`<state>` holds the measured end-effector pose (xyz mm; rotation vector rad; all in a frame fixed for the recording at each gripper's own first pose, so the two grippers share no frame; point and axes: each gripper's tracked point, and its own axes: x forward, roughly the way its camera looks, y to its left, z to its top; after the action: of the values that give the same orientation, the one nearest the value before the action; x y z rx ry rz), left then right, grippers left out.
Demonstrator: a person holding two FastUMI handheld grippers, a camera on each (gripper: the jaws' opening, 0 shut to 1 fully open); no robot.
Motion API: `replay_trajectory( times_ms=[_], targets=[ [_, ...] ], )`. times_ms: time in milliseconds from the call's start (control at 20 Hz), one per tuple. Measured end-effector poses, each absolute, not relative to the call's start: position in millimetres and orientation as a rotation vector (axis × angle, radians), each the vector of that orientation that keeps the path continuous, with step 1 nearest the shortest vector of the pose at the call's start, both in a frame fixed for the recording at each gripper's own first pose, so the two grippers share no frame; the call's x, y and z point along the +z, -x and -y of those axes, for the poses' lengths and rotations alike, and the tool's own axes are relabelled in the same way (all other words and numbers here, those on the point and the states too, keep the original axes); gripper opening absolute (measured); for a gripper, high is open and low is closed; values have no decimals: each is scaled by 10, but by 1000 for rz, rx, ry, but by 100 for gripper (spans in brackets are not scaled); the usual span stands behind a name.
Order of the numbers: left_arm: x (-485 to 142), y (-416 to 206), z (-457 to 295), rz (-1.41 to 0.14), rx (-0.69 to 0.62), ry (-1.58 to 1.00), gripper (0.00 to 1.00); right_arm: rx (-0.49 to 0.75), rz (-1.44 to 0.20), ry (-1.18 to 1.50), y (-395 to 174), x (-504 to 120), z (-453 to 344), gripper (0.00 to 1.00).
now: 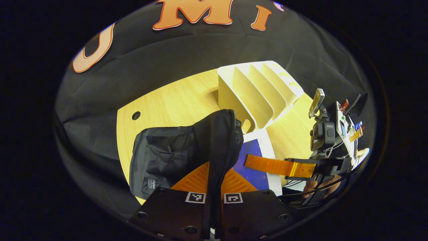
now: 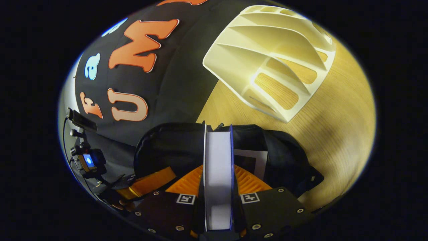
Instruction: Open the schoolbag, grab two books from the bookshelf and put them into the schoolbag.
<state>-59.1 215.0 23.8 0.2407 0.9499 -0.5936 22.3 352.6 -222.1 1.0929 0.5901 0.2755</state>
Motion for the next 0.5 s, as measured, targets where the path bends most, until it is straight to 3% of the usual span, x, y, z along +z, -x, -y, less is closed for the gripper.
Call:
replay_trajectory(
  times_ms=[500],
  targets=[
    [209, 621, -2121, -968, -533, -190, 6, 183, -498, -1189, -242, -2212, -3240, 33]
  ],
)
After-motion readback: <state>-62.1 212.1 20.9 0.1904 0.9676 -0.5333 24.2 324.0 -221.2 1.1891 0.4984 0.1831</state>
